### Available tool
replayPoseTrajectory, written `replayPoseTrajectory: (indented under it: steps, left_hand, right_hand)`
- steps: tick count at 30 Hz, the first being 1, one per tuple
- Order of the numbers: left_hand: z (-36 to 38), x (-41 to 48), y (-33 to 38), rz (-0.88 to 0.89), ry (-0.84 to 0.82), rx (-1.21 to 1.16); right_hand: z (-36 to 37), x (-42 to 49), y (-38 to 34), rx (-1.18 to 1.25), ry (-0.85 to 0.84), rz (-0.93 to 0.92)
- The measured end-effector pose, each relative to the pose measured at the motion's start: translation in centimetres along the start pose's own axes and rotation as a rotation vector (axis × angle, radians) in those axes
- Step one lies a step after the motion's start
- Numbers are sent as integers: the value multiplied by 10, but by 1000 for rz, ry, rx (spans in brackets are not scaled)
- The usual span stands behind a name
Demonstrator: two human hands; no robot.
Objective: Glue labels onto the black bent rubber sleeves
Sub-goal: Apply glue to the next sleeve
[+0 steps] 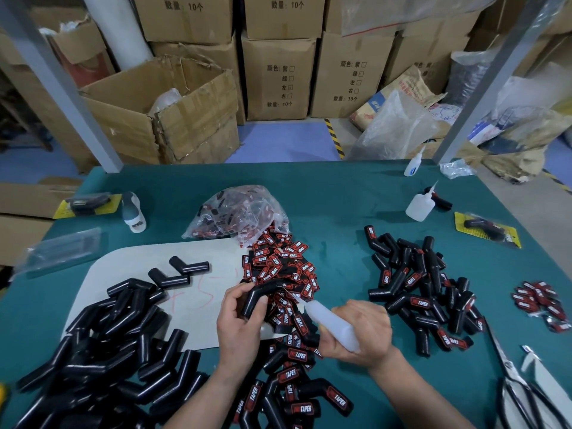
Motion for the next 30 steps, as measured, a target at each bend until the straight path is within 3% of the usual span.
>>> replayPoseTrajectory:
  steps: [5,9,14,22,25,28,30]
  left_hand:
    - [2,0,-1,-12,-11,-16]
    - [2,-1,-4,-31,-13,-19]
    - [4,-1,-4,-18,-38,2]
    - [5,-10,28,310,-85,76]
    - [3,-10,30,350,-72,66]
    - [-6,-4,12,230,-1,61]
    - [-12,0,-4,106,56,21]
  right_hand:
    - [-9,-7,52,177,112,497]
    - [14,-35,113,122,-55,933]
    - [33,-70,152,-49,-273,1073]
    - [50,-79,148,-218,-525,1038]
    - [43,-68,140,-105,-395,1008]
    - [10,-26,99,-53,-60,618]
    - [17,-19,67,-34,-128,376]
Point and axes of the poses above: each hand's wrist, its own x-axis towards the middle knuckle, its own z-axis out of the palm, y = z × x, the point moved 10 cm from there along x, towards the middle knuckle, and after that the axes turned 6 degrees about z, right-handed, at the moved point
